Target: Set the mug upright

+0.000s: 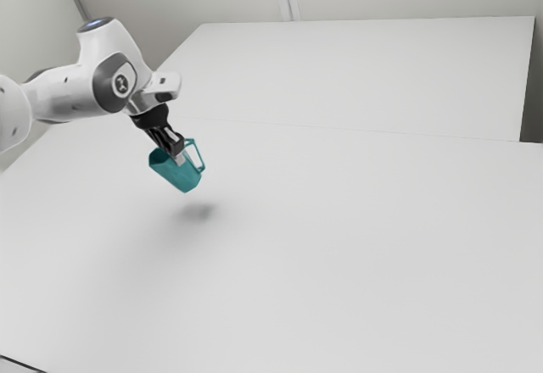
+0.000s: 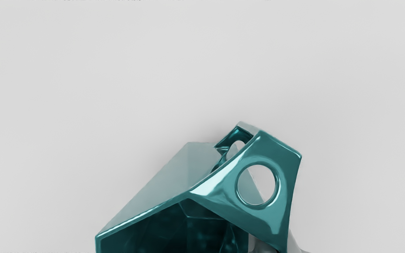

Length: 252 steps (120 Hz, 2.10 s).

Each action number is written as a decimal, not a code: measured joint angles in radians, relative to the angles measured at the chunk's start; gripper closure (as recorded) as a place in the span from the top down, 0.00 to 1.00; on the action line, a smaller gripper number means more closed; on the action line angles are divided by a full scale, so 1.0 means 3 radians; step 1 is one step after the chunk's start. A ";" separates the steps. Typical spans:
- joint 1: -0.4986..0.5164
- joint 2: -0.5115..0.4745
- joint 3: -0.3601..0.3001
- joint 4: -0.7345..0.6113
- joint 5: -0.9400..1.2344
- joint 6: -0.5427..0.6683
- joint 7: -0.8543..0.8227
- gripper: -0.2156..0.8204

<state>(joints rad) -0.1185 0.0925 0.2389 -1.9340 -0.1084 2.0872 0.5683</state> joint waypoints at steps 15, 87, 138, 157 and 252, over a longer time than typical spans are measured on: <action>-0.0020 0.0049 -0.0061 -0.0002 0.0147 0.0041 -0.0140 0.03; -0.0048 0.0133 -0.0186 -0.0047 0.0260 -0.0035 -0.0622 0.03; -0.0047 0.0317 -0.0222 -0.0030 0.0246 -0.0001 -0.0771 0.03; -0.0042 0.0368 -0.0228 -0.0023 0.0229 0.0007 -0.0804 0.03; -0.0080 0.0208 -0.0246 -0.0006 0.0201 0.0043 -0.0863 0.29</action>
<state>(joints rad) -0.1424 0.1549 0.1650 -1.9360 -0.0480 2.1000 0.3094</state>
